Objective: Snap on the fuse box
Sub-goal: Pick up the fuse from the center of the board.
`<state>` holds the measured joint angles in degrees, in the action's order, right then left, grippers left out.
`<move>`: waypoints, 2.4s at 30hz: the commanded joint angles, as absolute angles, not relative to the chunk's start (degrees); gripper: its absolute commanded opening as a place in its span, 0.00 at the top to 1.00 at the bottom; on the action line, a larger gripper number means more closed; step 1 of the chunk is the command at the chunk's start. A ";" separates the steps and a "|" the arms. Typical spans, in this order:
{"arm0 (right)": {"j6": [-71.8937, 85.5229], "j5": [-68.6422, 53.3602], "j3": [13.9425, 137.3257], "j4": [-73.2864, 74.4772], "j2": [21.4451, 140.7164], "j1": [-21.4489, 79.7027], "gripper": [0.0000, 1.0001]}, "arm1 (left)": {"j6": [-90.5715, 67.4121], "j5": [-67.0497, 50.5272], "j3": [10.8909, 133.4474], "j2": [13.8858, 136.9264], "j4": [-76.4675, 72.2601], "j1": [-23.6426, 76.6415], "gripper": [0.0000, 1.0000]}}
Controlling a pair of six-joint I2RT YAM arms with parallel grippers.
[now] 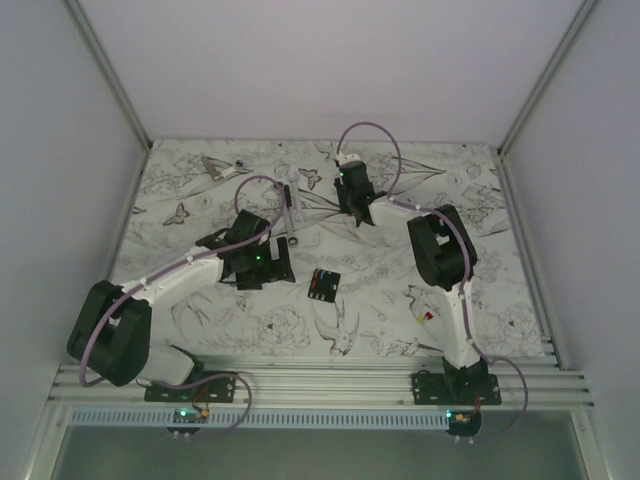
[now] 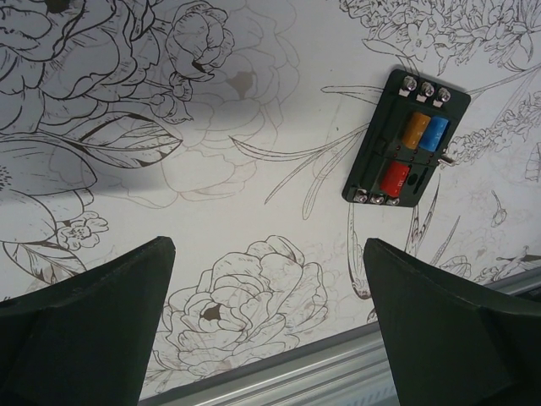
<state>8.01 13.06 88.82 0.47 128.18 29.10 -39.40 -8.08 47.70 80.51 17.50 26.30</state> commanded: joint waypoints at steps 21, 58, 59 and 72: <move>3.78 7.77 64.48 7.47 110.46 32.78 0.84 | -39.73 -8.87 47.89 81.55 17.47 26.30 0.00; 18.32 25.15 52.56 8.84 98.64 39.07 0.44 | -40.09 -9.95 49.12 83.00 17.01 27.00 0.00; 18.28 24.68 52.64 8.84 98.77 39.05 0.44 | -40.08 -9.98 49.21 83.16 17.01 26.99 0.00; 18.54 23.43 50.36 14.38 95.06 39.11 0.44 | -39.92 -10.28 49.92 84.01 16.96 26.99 0.00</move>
<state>17.34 23.05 51.75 10.41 97.62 38.83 -39.83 -9.37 48.66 83.00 16.43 26.68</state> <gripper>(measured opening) 0.554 0.997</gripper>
